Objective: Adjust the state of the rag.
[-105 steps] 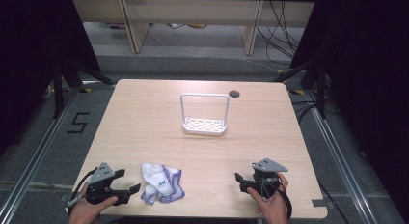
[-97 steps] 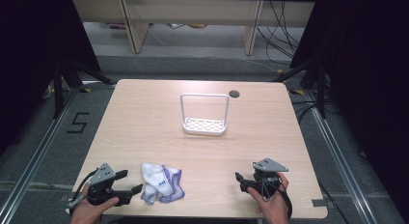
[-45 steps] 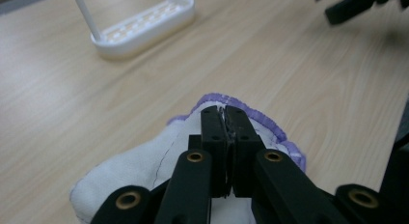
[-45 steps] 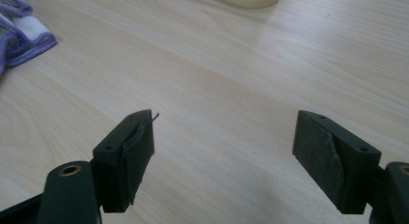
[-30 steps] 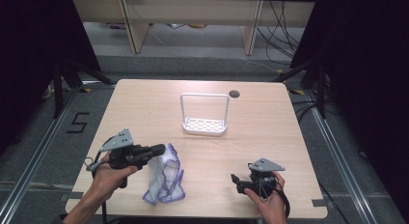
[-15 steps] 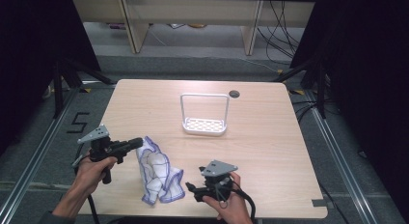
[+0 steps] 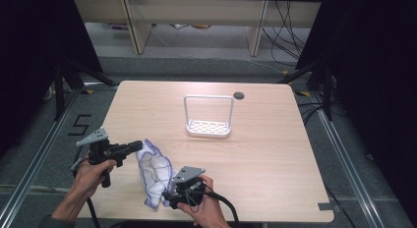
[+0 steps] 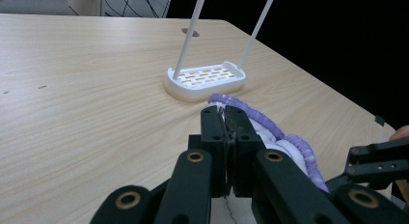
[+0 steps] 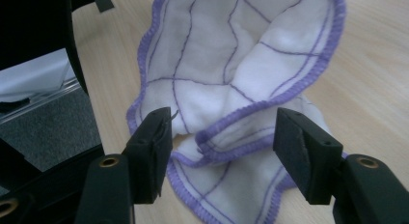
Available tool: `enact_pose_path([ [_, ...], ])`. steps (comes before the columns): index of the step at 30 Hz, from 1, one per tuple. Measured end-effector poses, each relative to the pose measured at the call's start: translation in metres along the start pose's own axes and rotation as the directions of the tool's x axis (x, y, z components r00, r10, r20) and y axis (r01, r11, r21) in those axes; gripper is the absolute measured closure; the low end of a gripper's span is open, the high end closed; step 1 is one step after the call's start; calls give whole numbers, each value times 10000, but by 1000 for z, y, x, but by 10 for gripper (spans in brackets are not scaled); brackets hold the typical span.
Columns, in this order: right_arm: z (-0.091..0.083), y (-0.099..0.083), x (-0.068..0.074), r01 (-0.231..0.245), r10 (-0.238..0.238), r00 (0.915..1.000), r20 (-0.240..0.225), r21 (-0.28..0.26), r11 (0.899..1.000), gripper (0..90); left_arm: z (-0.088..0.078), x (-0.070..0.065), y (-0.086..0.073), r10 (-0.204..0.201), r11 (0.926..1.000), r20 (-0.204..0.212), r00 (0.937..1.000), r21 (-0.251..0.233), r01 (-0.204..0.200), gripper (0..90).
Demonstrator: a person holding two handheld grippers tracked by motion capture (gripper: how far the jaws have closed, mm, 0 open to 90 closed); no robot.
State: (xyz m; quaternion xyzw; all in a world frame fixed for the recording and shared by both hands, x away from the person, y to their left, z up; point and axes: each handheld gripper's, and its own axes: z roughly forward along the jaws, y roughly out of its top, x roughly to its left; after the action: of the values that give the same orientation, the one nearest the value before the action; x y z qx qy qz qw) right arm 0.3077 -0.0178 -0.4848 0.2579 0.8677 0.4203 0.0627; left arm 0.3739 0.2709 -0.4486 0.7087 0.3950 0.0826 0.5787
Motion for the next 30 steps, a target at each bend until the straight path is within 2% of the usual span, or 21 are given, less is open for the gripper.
enact_pose_path([
  [2, 8, 1, 1, 69, -74, 9998, 193, 264, 9996, 446, 0, 0, 0, 8, 10000, -37, 10000, 39, -8, 869],
  [3, 12, 1, 1, 266, -272, 9992, 292, 224, 9994, 487, 0, 0, 0, -2, 10000, -49, 10000, 42, 2, 869],
  [5, 15, 1, -1, 342, -357, 9981, 497, 307, 9989, 615, -1, 1, 0, 9, 10000, -40, 10000, 30, -9, 869],
  [8, 12, 3, -8, 599, -599, 9975, 377, 30, 9982, 802, -2, 1, 0, 15, 10000, 13, 10000, 41, -15, 869],
  [10, 5, 5, -11, 799, -788, 9960, 412, -266, 9964, 865, -2, 1, 0, -33, 10000, 88, 10000, -11, 33, 869],
  [11, -2, 7, -15, 954, -938, 9946, 441, -361, 9948, 878, -2, 0, 0, -49, 10000, 147, 9999, -9, 50, 869],
  [12, -6, 8, -15, 805, -785, 9959, 444, -456, 9957, 884, -3, -1, 1, -80, 10000, 260, 9996, -20, 81, 870],
  [14, -22, 13, -23, 1069, -1035, 9931, 549, -623, 9923, 889, -4, -4, 3, -39, 10000, 353, 9994, -72, 42, 870],
  [15, -29, 14, -25, 921, -883, 9944, 584, -659, 9936, 890, -4, -5, 4, -17, 9999, 480, 9988, -111, 23, 870],
  [17, -45, 16, -32, 1191, -1120, 9904, 804, -890, 9889, 891, -3, -10, 7, 30, 9998, 673, 9977, -188, -18, 870],
  [19, -58, 16, -38, 1103, -998, 9902, 977, -1082, 9880, 892, -2, -12, 8, 63, 9999, 729, 9973, -149, -53, 870],
  [20, -70, 15, -44, 1102, -977, 9892, 1089, -1152, 9872, 893, 4, -19, 11, 215, 9997, 939, 9953, -128, -204, 871],
  [22, -81, 15, -48, 946, -793, 9903, 1143, -1346, 9864, 893, 14, -25, 14, 363, 9993, 1183, 9923, -52, -359, 870],
  [23, -91, 14, -51, 664, -530, 9933, 1026, -1320, 9890, 893, 18, -27, 15, 421, 9991, 1290, 9908, -9, -423, 870],
  [24, -96, 14, -53, 639, -484, 9925, 1120, -1391, 9882, 893, 23, -31, 17, 526, 9985, 1316, 9899, 84, -542, 871],
  [26, -110, 14, -59, 629, -464, 9899, 1341, -1208, 9907, 893, 37, -35, 20, 702, 9969, 1359, 9882, 258, -743, 871],
  [27, -115, 14, -64, 568, -364, 9864, 1601, -1247, 9906, 893, 44, -35, 22, 767, 9960, 1375, 9875, 352, -823, 871],
  [29, -119, 13, -74, 437, -262, 9861, 1639, -1036, 9937, 893, 59, -32, 22, 676, 9957, 1340, 9887, 544, -754, 870],
  [30, -120, 11, -81, 103, 58, 9854, 1701, -933, 9956, 893, 67, -29, 22, 691, 9947, 1219, 9901, 669, -777, 871],
])
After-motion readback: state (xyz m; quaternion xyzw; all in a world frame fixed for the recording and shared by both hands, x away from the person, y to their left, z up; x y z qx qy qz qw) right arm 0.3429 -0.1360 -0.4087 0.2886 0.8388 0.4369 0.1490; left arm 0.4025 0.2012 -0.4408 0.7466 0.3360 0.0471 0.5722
